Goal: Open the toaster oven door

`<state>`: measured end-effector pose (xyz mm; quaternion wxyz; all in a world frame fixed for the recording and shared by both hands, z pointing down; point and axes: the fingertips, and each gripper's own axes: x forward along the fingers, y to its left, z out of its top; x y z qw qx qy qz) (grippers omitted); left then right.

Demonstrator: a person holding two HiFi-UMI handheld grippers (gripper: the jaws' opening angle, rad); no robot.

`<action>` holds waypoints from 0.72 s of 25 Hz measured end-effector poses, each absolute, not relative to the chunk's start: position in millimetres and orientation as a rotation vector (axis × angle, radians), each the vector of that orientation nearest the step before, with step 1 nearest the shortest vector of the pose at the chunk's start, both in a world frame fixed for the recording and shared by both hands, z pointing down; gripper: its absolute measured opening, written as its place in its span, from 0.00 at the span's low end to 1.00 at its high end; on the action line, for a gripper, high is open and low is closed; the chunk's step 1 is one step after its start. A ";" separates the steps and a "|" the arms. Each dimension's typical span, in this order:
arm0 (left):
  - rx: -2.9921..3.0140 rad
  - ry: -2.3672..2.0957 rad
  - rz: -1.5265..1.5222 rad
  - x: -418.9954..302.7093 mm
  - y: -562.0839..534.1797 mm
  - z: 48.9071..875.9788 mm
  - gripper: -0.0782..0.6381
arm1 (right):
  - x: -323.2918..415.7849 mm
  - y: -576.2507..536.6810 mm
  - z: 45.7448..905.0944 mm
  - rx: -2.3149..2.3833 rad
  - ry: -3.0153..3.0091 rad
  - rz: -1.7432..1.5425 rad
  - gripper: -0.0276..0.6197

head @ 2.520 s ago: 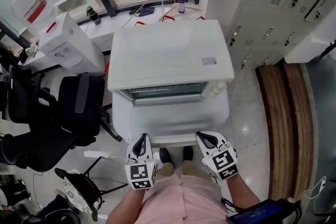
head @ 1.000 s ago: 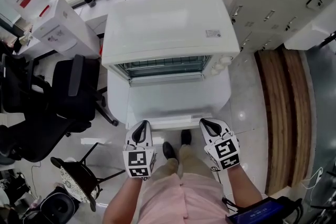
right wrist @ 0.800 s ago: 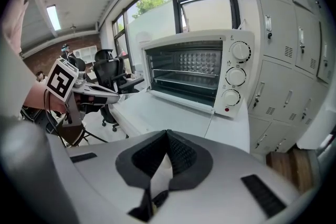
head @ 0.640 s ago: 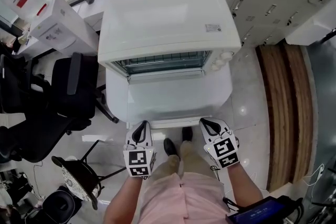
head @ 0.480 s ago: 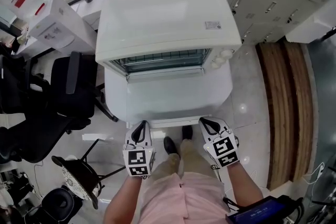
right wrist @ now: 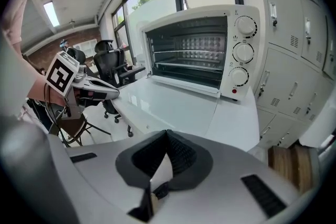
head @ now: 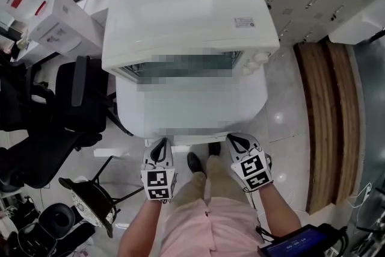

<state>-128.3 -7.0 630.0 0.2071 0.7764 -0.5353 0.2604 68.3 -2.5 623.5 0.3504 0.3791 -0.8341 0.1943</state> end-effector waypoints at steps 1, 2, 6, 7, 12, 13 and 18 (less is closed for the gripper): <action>2.157 -1.488 0.729 -128.2 -6.9 631.9 0.13 | 68.5 -2.5 625.8 0.979 -2.158 0.507 0.04; 2.152 -1.485 0.732 -128.2 -6.8 633.8 0.13 | 68.7 -2.5 628.1 0.977 -2.156 0.512 0.04; 2.147 -1.471 0.747 -128.5 -5.6 640.6 0.13 | 68.2 -1.0 634.9 0.966 -2.151 0.528 0.04; 2.151 -1.467 0.751 -128.2 -5.4 642.5 0.13 | 68.3 -1.0 636.3 0.964 -2.151 0.531 0.04; 2.145 -1.453 0.764 -128.0 -4.3 649.8 0.13 | 69.4 0.1 644.3 0.950 -2.140 0.542 0.04; 2.147 -1.451 0.768 -127.9 -4.3 650.9 0.13 | 69.7 0.2 645.5 0.949 -2.138 0.545 0.04; 2.155 -1.443 0.782 -127.2 -5.3 659.6 0.13 | 70.9 -0.5 654.1 0.947 -2.130 0.560 0.04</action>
